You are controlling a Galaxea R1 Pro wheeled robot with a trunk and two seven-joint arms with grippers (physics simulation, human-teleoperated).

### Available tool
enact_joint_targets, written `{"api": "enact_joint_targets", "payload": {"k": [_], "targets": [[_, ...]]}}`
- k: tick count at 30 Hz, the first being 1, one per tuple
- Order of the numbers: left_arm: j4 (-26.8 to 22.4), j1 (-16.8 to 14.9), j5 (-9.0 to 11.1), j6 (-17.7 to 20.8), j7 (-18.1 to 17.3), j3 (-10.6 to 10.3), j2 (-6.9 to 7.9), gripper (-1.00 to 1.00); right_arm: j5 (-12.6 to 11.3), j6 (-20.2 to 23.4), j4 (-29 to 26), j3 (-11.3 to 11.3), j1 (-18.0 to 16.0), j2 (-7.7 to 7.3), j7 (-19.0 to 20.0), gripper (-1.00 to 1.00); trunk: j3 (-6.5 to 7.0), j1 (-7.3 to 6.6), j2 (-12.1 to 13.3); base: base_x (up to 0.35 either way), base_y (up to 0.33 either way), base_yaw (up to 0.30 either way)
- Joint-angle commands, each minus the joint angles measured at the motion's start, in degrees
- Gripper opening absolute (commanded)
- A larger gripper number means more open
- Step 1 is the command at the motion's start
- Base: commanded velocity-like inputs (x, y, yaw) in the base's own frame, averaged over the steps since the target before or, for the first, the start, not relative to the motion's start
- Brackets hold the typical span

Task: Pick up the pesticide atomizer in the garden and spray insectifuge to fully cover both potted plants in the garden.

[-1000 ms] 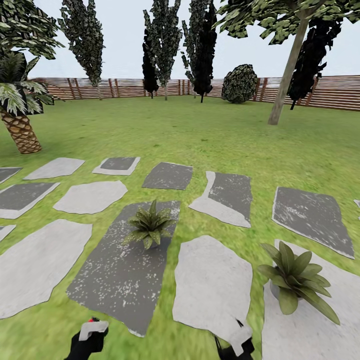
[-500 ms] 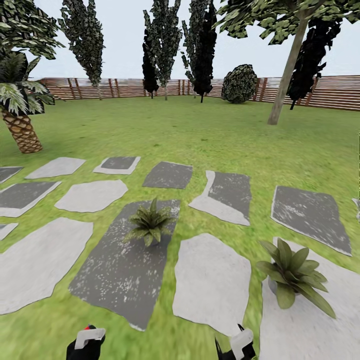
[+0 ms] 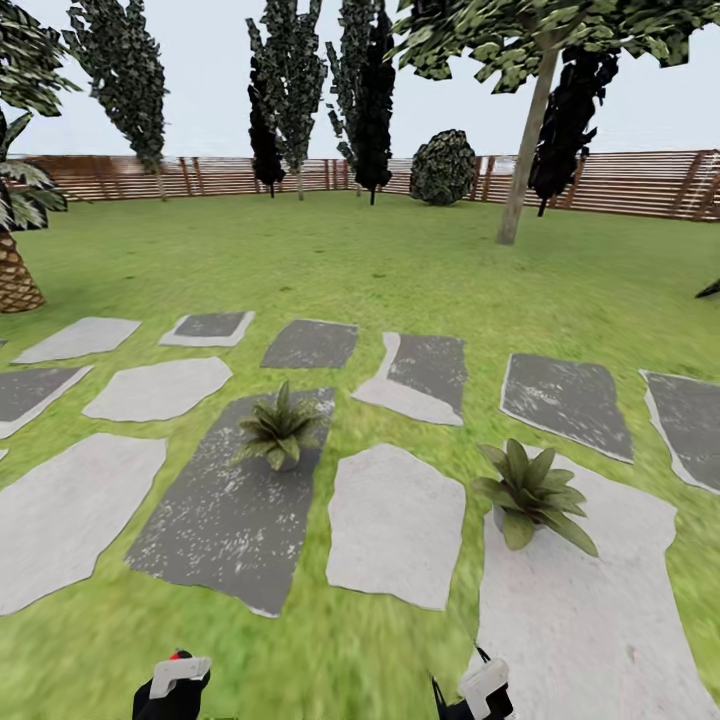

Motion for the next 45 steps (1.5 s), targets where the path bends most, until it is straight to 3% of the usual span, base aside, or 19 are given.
{"api": "enact_joint_targets", "payload": {"k": [1,14,28,45], "targets": [[0.04,-0.05,0.46,-0.07,-0.61,0.39,0.0,-1.0,0.62,-0.03,0.07,0.03,-0.05,0.02,-0.56,1.0,-0.04,-0.04,-0.02,-0.173,0.0,-0.294],[-0.2,0.09,0.46,-0.08,-0.61,0.39,0.0,-1.0,0.69,-0.03,0.11,0.03,-0.05,0.02,-0.56,1.0,-0.04,-0.04,-0.02,-0.019,0.0,-0.295],[-0.23,0.09,0.46,-0.04,-0.61,0.39,0.0,-1.0,0.69,-0.03,0.11,0.03,-0.05,0.02,-0.56,1.0,2.47,-3.11,5.59,0.0,0.0,-0.295],[-0.23,0.09,0.46,-0.09,-0.61,0.39,0.0,-1.0,0.69,-0.03,0.11,0.03,-0.05,0.02,-0.56,1.0,2.47,-3.11,5.59,0.0,0.0,-0.295]]}}
